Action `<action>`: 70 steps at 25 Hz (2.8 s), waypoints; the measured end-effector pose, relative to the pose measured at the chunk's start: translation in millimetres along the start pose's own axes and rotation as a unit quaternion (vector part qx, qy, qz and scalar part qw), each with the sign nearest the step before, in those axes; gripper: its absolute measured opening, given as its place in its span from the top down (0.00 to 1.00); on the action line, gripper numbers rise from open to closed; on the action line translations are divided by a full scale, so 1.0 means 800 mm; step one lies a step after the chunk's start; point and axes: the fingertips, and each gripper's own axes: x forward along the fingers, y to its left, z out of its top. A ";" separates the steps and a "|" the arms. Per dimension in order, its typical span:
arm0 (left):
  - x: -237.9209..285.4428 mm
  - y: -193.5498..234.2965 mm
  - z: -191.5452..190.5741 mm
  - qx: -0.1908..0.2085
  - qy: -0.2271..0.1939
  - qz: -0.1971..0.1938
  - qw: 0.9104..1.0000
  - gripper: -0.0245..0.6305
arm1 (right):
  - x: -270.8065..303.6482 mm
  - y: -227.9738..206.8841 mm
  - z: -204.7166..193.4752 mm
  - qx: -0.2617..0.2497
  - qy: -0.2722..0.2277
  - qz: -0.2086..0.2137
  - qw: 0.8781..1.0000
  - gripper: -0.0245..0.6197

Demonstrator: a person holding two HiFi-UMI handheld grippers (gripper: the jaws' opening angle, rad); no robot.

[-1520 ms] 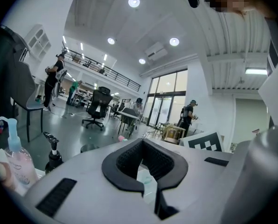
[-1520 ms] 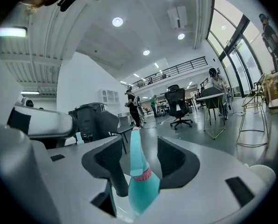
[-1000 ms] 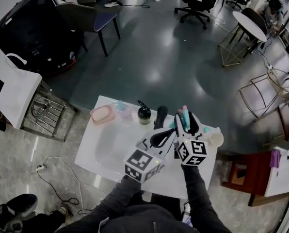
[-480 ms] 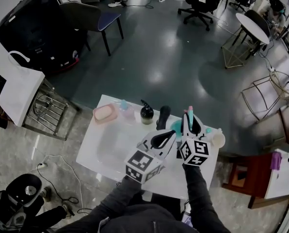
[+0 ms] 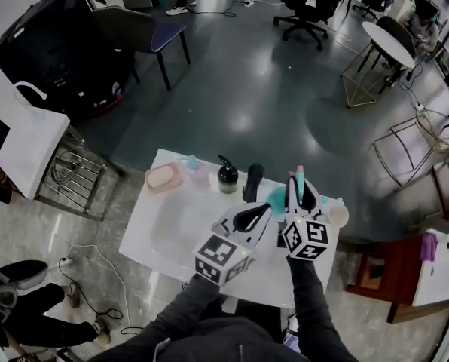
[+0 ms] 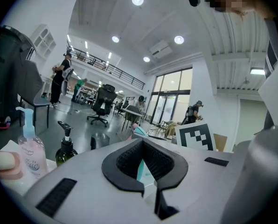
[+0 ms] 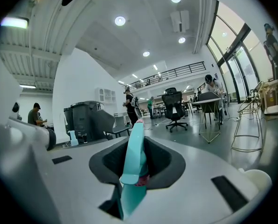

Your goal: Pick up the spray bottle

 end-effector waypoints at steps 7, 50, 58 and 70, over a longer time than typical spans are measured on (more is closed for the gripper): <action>-0.008 -0.016 0.002 0.005 -0.005 -0.012 1.000 0.95 | -0.025 0.003 0.011 0.005 -0.010 -0.003 1.000 0.84; -0.048 -0.168 -0.085 -0.001 0.033 -0.150 0.988 0.95 | -0.350 0.031 -0.007 0.089 -0.065 -0.145 0.983 0.84; -0.051 -0.157 -0.090 -0.006 0.035 -0.139 0.990 0.95 | -0.344 0.037 -0.005 0.080 -0.064 -0.136 0.985 0.84; -0.048 -0.145 -0.086 -0.007 0.036 -0.135 0.990 0.95 | -0.327 0.044 -0.008 0.086 -0.054 -0.122 0.987 0.84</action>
